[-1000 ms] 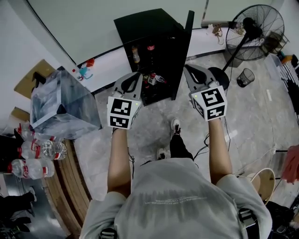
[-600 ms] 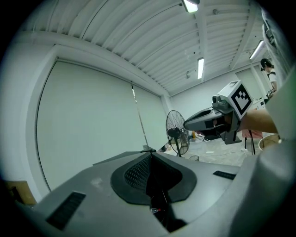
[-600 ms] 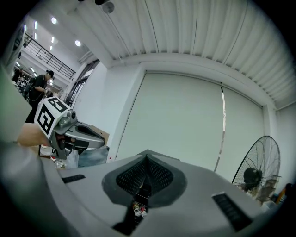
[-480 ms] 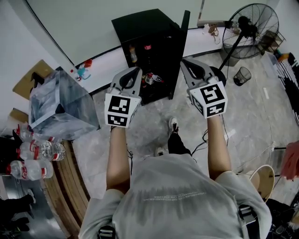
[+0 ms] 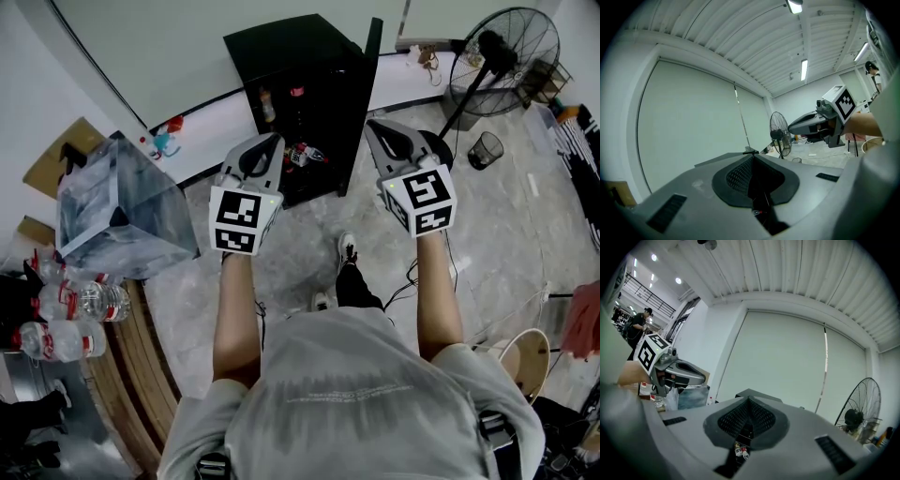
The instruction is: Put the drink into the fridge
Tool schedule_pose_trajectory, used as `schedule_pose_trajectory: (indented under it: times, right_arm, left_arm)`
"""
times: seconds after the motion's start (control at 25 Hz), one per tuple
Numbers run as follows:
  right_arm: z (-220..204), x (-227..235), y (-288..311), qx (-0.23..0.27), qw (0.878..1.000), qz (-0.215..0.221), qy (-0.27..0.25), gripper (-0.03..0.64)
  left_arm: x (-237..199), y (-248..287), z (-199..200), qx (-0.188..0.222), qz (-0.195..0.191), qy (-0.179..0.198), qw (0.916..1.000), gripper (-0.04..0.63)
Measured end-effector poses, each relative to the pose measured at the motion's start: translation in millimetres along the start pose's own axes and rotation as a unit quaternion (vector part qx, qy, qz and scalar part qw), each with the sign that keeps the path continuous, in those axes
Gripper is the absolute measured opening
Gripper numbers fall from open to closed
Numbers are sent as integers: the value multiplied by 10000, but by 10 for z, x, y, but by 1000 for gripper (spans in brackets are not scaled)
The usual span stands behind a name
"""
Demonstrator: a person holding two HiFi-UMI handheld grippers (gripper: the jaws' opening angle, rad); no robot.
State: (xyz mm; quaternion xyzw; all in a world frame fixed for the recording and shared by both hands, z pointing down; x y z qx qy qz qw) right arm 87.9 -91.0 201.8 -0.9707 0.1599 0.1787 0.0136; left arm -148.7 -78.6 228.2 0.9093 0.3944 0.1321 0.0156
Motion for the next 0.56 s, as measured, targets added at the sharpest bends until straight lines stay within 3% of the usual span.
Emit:
schedule_pose_trajectory:
  times: [0.56]
  right_arm:
    - [-43, -123, -17, -41, 10000, 79, 18, 2]
  left_arm:
    - [-29, -53, -102, -2, -16, -85, 10000, 15]
Point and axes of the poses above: the fingertips, and each gripper's own axes: y forward along the fingers, x to its right, z out of its top, the point moved 9 cm from there along -y, backward along the fingers, and after that the axes turned 15 degrees about -z, right-handed, at the moved point
